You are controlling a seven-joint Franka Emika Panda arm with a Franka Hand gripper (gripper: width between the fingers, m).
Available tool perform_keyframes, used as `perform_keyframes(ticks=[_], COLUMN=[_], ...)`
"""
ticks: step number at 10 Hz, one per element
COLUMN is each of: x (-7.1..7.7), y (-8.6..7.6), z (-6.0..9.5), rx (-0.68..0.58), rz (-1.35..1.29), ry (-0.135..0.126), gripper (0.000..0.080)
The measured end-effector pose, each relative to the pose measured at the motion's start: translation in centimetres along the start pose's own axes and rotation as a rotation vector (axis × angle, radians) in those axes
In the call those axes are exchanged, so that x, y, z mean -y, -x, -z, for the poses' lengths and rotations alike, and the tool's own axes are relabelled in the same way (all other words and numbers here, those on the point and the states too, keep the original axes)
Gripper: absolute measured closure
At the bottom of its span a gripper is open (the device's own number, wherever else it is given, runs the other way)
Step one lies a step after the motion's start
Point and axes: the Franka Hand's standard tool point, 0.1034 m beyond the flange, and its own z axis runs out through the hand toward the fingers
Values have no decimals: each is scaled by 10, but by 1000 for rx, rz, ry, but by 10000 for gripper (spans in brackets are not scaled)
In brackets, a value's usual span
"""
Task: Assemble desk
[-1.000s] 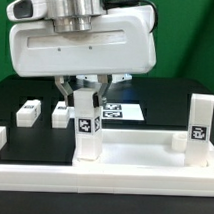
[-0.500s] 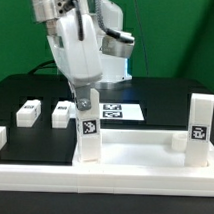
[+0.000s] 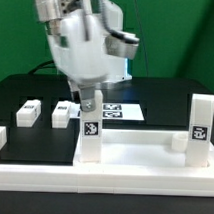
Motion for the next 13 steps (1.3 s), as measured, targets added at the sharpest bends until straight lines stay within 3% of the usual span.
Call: perform_keyframes(ticks=[4, 5, 7, 8, 9, 10, 11, 13], x=[-1, -1, 4, 3, 3, 3, 1, -1], y=[0, 0, 8, 6, 6, 6, 4, 2], z=[-1, -2, -8, -8, -8, -8, -8, -8], rx=[-15, -18, -29, -30, -30, -30, -33, -36], rz=[307, 387, 807, 770, 732, 731, 673, 510], ry=[-6, -2, 22, 22, 22, 23, 25, 26], gripper=[153, 150, 150, 168, 297, 297, 480, 501])
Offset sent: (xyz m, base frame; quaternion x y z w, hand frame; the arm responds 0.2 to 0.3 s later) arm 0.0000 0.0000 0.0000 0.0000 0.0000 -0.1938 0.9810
